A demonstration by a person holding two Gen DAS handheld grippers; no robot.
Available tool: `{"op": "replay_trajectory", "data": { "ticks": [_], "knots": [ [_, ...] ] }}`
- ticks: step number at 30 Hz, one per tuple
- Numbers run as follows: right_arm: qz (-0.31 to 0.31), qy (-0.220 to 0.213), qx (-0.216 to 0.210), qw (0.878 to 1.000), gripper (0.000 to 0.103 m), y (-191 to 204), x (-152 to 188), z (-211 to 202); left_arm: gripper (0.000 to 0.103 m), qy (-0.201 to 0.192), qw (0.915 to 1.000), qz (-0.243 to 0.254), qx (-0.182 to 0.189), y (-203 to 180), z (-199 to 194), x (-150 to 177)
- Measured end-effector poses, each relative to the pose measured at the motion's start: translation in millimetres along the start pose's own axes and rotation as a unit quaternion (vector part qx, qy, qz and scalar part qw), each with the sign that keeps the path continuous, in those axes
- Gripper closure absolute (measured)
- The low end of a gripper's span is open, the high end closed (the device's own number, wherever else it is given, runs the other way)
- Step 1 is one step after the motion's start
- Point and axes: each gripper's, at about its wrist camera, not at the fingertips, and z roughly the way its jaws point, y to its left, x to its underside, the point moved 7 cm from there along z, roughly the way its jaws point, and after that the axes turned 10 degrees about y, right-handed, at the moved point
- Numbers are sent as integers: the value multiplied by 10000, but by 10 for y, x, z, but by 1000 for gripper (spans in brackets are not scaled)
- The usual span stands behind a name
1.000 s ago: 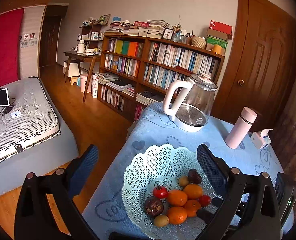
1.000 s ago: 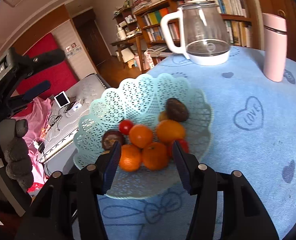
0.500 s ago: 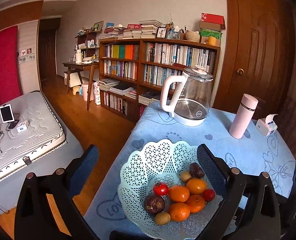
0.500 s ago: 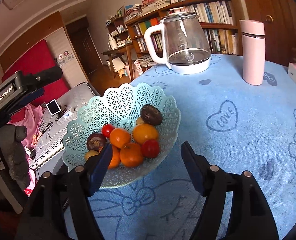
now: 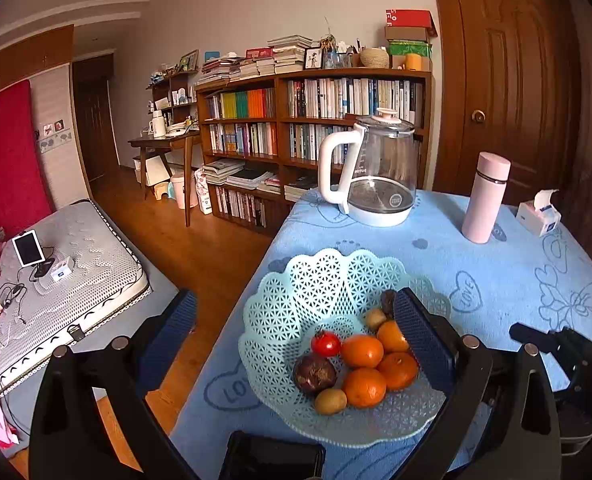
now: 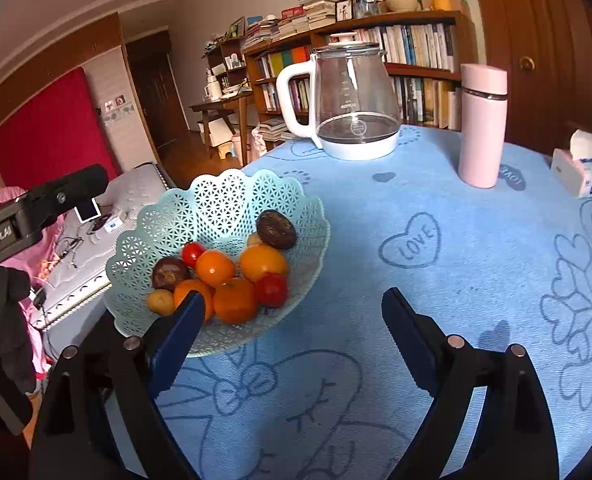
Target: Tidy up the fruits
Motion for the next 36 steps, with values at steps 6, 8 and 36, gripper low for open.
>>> {"op": "replay_trajectory", "data": {
  "ticks": [6,8,36],
  "knots": [
    [-159,-126,154,9997,11,13,11,-74,3,60,9997,187,-149,-65,-50,133],
    [-226,-162,215,9994,9,23,20,-94,3,73,9996,226,-181,-75,-69,169],
    [-826,-585,937,9904,5,176,58,-287,3,49,9931,806,-848,-84,-202,521]
  ]
}}
